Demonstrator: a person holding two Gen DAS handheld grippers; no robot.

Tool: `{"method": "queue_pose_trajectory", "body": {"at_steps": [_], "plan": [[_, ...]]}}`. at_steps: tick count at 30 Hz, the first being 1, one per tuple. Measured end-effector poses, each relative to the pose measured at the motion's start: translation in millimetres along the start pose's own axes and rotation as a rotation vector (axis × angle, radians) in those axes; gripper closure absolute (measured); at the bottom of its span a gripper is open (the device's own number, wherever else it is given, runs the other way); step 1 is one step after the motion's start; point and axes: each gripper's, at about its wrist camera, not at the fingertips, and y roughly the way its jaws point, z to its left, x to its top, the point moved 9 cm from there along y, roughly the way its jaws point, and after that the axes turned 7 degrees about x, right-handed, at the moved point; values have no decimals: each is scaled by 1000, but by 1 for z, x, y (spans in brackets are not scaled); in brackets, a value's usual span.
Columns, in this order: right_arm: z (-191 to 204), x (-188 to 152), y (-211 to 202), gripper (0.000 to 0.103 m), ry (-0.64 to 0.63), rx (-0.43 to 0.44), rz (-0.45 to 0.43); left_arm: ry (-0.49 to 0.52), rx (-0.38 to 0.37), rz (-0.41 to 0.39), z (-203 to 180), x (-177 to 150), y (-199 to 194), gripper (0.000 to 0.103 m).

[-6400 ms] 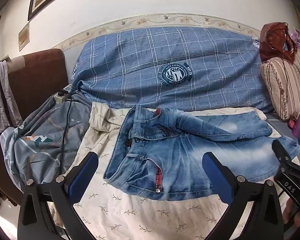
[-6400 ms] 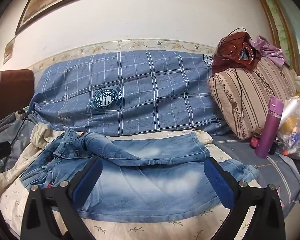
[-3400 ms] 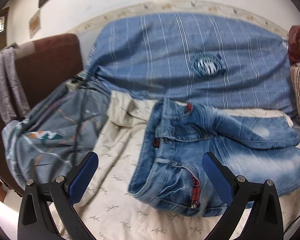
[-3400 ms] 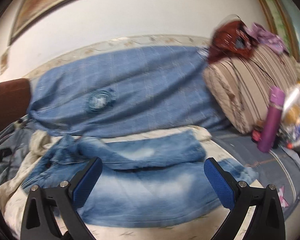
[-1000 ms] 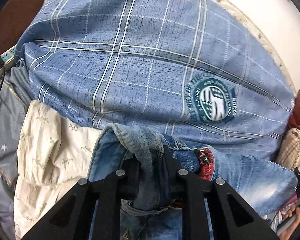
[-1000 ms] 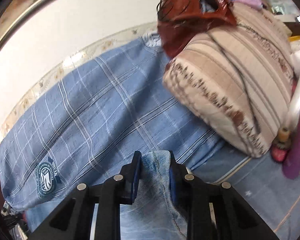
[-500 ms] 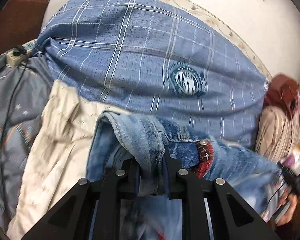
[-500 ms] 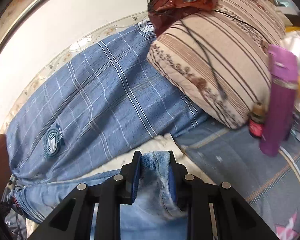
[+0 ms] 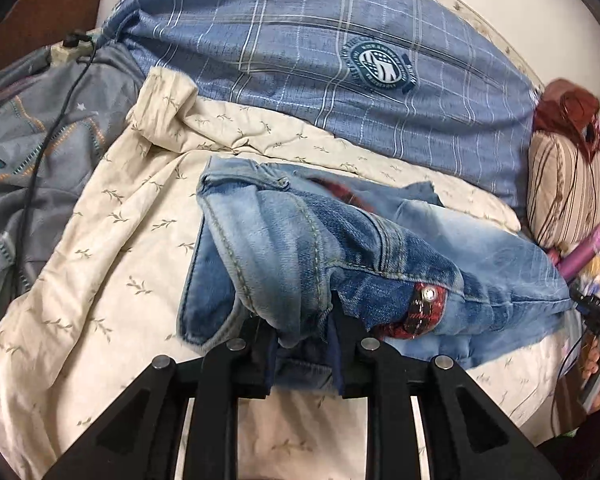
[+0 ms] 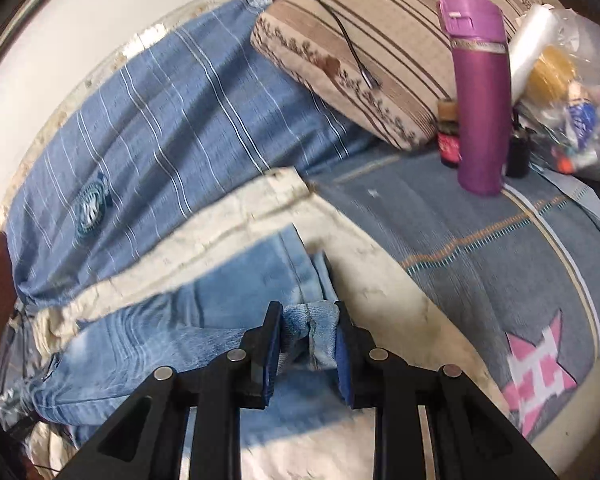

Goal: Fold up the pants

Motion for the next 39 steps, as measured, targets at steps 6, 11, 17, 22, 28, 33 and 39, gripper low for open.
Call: {"method": "queue_pose_trajectory", "body": {"at_steps": [6,11,17,22,28,33,39], "plan": [[-14,-26,4,70,-7,-38,120,-5,48,94,14,-34,2,66],[-21,-20,-21,43,-41,-54,67,-34,30,77,24,-46,-24,61],[-21,8,-62,39,43,24,-129,64,85,-51,11,-35,-60,54],[8,24,-41,37,-6,11,-101,158,44,-197,-46,8,-73,29],[10,40,17,36,-41,-92,-6,183,23,-158,-84,19,-28,29],[23,46,48,36,-154,-159,-15,181,53,-49,-83,-5,17,29],[6,14,75,37,-259,-327,117,263,98,1,-81,-28,25,29]]}}
